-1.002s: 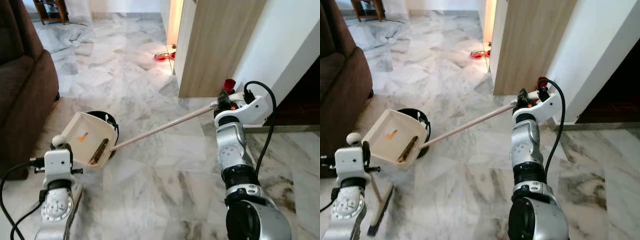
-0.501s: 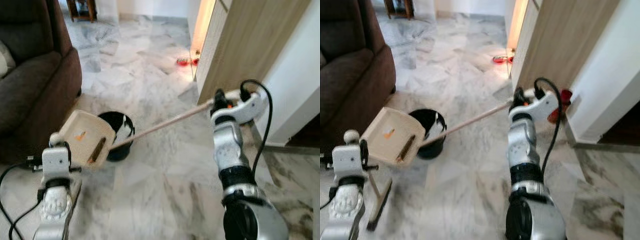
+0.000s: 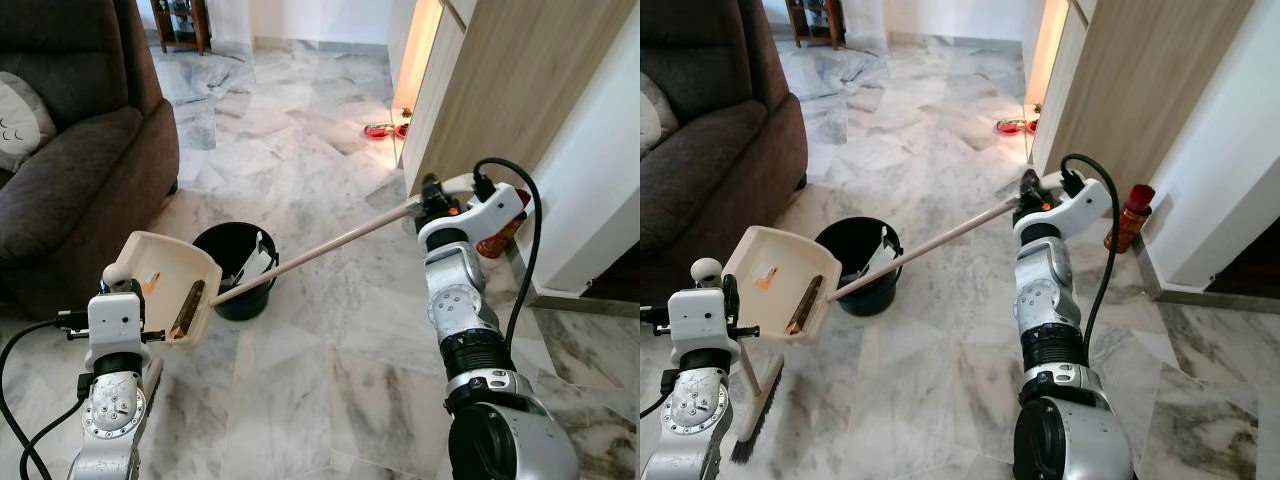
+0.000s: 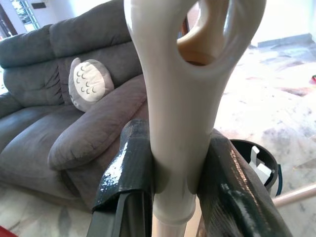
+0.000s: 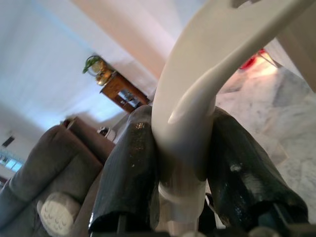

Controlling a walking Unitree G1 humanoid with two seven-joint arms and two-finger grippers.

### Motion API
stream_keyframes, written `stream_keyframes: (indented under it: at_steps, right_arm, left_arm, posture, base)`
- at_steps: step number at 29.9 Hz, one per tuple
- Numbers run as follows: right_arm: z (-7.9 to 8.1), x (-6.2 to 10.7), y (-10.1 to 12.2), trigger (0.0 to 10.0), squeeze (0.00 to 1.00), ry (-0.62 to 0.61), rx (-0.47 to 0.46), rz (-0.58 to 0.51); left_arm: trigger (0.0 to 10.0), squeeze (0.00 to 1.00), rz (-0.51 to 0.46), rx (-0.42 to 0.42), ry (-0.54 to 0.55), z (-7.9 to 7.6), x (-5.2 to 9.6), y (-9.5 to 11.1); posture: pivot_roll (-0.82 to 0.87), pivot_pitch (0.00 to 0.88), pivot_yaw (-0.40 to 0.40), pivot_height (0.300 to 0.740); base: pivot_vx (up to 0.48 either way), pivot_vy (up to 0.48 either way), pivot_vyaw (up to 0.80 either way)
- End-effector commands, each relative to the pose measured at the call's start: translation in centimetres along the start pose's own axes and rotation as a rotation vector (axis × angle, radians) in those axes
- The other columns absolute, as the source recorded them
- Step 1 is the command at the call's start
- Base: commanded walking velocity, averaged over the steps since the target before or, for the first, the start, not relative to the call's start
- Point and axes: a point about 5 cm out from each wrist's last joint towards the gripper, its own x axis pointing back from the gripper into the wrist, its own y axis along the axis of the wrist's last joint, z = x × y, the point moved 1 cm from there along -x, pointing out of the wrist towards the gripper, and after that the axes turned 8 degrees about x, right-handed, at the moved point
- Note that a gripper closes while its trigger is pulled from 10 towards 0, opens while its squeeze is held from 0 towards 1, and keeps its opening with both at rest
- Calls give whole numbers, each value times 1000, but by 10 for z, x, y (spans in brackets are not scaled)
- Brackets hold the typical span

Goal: Sweep floor

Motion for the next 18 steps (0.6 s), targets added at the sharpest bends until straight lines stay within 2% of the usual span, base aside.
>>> stream_keyframes:
  at_steps: [1, 3, 8, 14, 18]
  right_arm:
    - [13, -2, 8, 10000, 0, 58, -25, -39]
    - [14, -2, 7, 10000, 0, 62, -31, -37]
    - [14, -2, 5, 10000, 0, 67, -48, -24]
    - [16, -1, 5, 10000, 0, 86, -24, -27]
    - [16, -1, 6, 10000, 0, 88, -46, -33]
  left_arm:
    - [10000, 0, -43, -8, 5, 3, -1, 8]
    - [10000, 0, -43, -8, 4, 3, -1, 8]
    - [10000, 0, -43, -8, 1, 3, -1, 8]
    - [10000, 0, -44, -9, 0, 3, -1, 8]
    - [10000, 0, -45, -10, -1, 3, -1, 8]
  posture:
    - [199, 28, -22, 740]
    - [199, 24, -20, 740]
    - [200, 22, -19, 740]
    - [200, 23, -18, 740]
    - [200, 23, -18, 740]
  base:
    - [0, 0, 800]
    - [0, 0, 709]
    - [0, 0, 0]
    - [0, 0, 0]
    - [241, 0, 0]
